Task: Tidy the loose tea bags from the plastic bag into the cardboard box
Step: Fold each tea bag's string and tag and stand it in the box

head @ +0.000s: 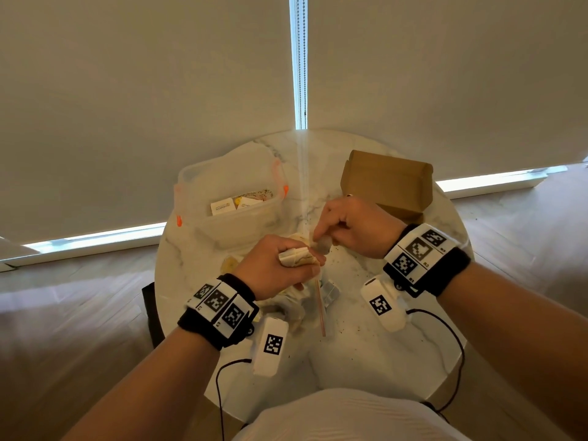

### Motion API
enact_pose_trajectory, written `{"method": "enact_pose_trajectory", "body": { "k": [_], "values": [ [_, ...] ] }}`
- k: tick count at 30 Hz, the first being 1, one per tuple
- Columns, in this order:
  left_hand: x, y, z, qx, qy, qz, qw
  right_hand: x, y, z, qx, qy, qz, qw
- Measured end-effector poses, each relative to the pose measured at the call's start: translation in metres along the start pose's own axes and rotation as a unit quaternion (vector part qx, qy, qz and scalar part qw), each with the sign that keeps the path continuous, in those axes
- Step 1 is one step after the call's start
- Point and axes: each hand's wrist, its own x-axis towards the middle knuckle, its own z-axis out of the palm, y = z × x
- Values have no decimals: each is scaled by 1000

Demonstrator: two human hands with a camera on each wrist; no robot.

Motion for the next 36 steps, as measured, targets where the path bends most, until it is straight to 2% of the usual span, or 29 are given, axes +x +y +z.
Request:
{"method": "enact_pose_trajectory", "body": {
  "k": [2,6,10,17,25,28,36],
  "values": [
    [0,1,0,1,-7,-3,1000,1,-3,0,3,-10,30,999],
    [1,2,2,-2,-31,-2,1000,6,-11,-1,26,-30,35,999],
    [1,1,4,-5,-39,-1,999,11,-14,-2,58,-38,70,995],
    [-4,-7,1,-38,-27,8,999,8,-8,-15,112,34,115,986],
    [-6,-16,0,-22,-22,-3,1000,3,4,-29,83,77,142,983],
    [-8,-15,0,-31,-8,1,999,2,8,-33,71,80,153,982],
    [-13,-11,-8,-149,57,23,987,0,24,-34,29,89,199,976]
  ]
}}
